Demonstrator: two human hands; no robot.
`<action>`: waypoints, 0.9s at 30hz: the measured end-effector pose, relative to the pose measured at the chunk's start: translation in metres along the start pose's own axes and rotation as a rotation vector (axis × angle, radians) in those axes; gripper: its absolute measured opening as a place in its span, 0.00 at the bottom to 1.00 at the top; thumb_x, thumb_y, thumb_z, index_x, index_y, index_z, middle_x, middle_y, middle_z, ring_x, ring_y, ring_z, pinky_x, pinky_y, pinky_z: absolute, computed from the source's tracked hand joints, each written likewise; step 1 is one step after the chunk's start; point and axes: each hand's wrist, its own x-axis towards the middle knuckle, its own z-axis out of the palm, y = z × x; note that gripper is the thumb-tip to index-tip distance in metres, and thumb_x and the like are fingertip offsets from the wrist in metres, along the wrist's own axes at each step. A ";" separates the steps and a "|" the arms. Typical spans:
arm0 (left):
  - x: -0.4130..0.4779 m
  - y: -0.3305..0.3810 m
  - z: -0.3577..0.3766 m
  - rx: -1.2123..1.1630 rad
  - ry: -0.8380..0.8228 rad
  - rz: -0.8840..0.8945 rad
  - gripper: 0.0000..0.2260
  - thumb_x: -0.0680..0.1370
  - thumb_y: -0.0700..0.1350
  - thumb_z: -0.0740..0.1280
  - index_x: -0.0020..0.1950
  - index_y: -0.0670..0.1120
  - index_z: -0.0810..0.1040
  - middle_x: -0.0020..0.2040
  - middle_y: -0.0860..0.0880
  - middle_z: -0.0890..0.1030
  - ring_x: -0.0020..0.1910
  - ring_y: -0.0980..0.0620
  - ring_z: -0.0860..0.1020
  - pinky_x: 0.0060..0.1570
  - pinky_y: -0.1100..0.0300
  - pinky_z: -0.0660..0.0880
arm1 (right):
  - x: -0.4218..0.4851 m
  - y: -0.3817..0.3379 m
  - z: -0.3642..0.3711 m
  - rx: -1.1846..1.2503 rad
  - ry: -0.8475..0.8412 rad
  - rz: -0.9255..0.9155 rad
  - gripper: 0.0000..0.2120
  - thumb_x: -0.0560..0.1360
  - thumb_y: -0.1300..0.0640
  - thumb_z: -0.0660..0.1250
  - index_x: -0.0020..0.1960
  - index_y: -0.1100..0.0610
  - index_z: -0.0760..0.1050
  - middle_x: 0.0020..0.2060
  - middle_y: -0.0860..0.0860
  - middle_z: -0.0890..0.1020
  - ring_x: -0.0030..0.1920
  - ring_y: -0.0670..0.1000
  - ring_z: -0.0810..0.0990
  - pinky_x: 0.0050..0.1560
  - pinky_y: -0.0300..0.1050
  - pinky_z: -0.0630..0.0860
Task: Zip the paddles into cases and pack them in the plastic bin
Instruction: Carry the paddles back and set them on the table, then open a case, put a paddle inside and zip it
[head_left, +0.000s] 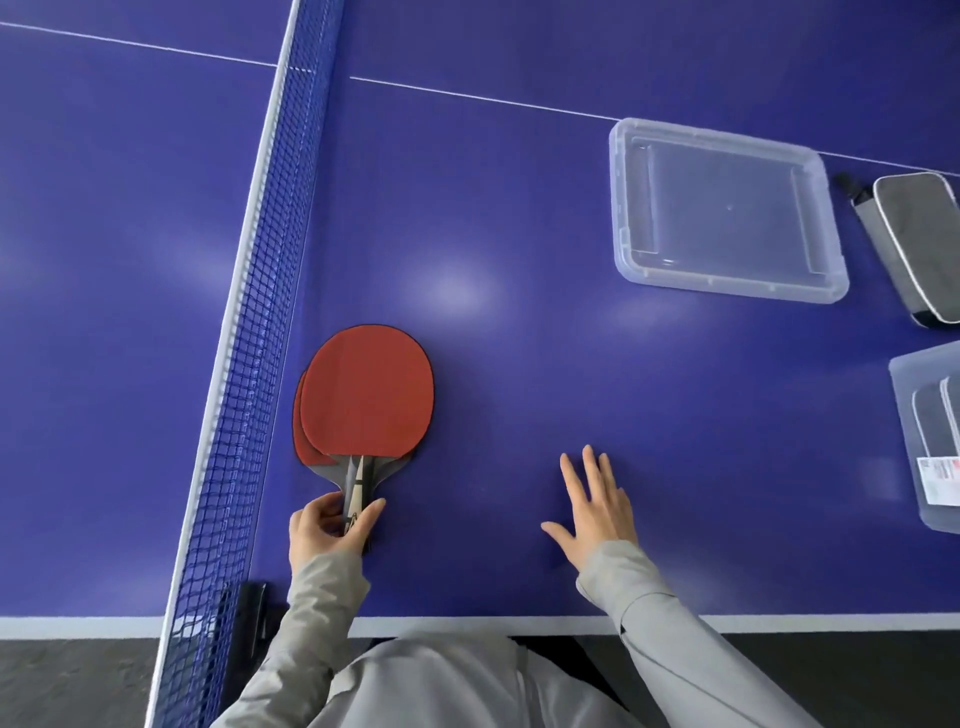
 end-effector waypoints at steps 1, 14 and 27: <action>-0.001 0.000 -0.001 0.020 -0.006 0.011 0.22 0.67 0.45 0.77 0.56 0.40 0.76 0.54 0.42 0.74 0.44 0.50 0.75 0.44 0.66 0.73 | -0.001 0.001 0.000 -0.002 0.000 -0.006 0.42 0.76 0.40 0.62 0.77 0.49 0.39 0.77 0.51 0.38 0.77 0.54 0.38 0.74 0.55 0.53; -0.072 0.009 -0.006 0.696 0.089 0.438 0.45 0.66 0.69 0.64 0.71 0.39 0.66 0.73 0.40 0.66 0.71 0.39 0.63 0.66 0.39 0.61 | -0.056 0.068 0.015 0.129 0.119 0.003 0.36 0.78 0.39 0.55 0.77 0.48 0.39 0.77 0.49 0.40 0.77 0.53 0.39 0.75 0.55 0.49; -0.234 0.030 0.178 1.208 -0.176 0.980 0.56 0.57 0.75 0.21 0.78 0.48 0.45 0.78 0.52 0.40 0.77 0.51 0.39 0.74 0.49 0.37 | -0.175 0.268 0.042 0.341 0.358 0.226 0.35 0.79 0.42 0.56 0.77 0.49 0.41 0.78 0.51 0.45 0.77 0.53 0.42 0.75 0.53 0.52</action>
